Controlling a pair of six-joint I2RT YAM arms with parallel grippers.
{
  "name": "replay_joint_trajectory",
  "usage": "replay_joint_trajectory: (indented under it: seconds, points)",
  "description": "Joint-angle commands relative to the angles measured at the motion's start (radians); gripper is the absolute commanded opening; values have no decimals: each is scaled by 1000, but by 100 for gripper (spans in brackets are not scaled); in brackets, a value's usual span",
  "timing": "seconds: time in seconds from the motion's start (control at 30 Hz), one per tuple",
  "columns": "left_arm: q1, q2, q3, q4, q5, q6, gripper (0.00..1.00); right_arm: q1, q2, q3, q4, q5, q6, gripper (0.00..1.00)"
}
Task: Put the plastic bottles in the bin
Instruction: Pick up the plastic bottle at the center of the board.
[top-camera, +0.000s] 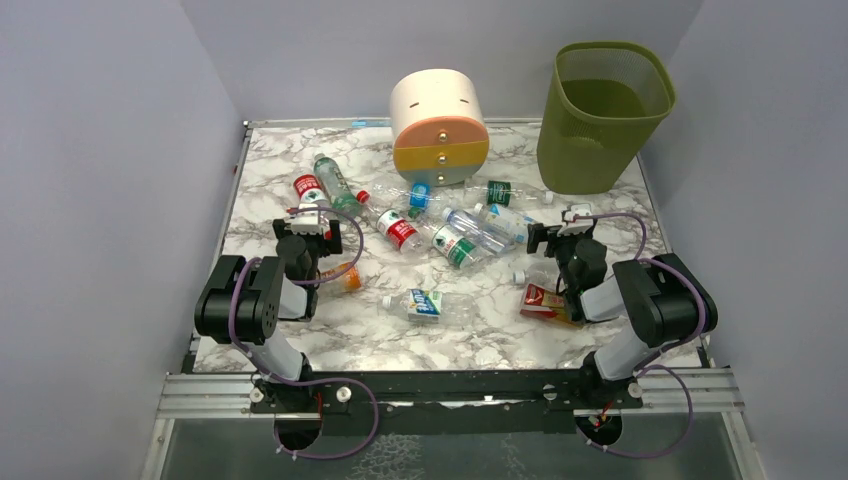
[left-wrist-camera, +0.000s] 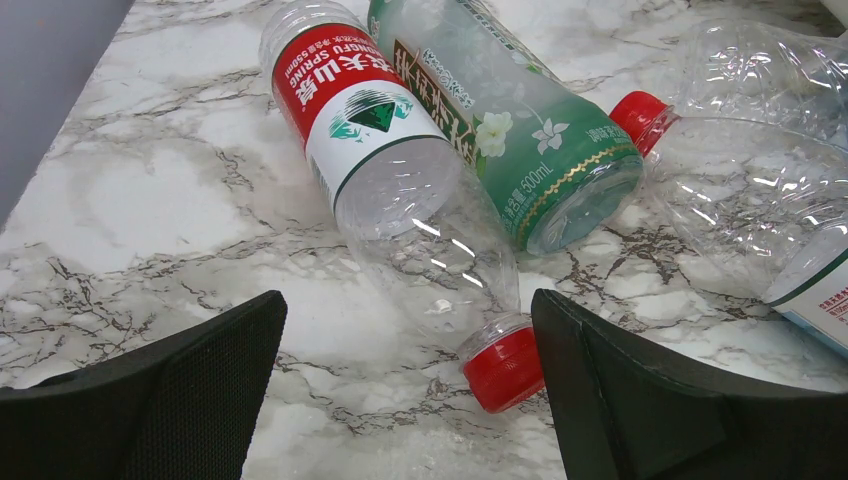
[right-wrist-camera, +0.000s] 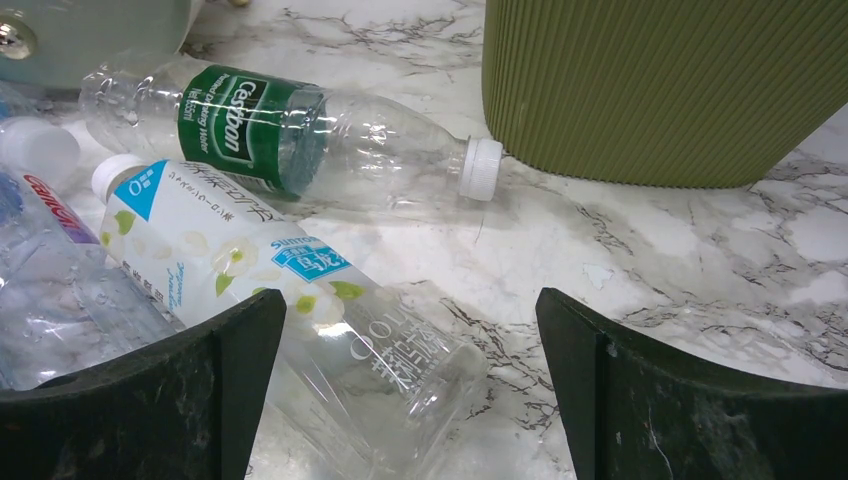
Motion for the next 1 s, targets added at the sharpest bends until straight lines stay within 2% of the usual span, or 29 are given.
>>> replay_joint_trajectory:
  seconds: [0.0,0.53,0.77,0.87,0.97]
  points:
    - [-2,5,16,26,-8,3,99,4,6,12,2,-23,-11,99]
    - [-2,4,15,28,-7,3,99,3,6,16,-3,-23,-10,99]
    - [-2,-21,-21,73,32,16,99,4,-28,-52,103,-40,-27,99]
    - [-3,-121,-34,11,31,14,99,4,-124,-52,16,-60,-35,99]
    - [-5,-212,4,-164,-1,-42,99,4,-240,0,-228,-103,-54,99]
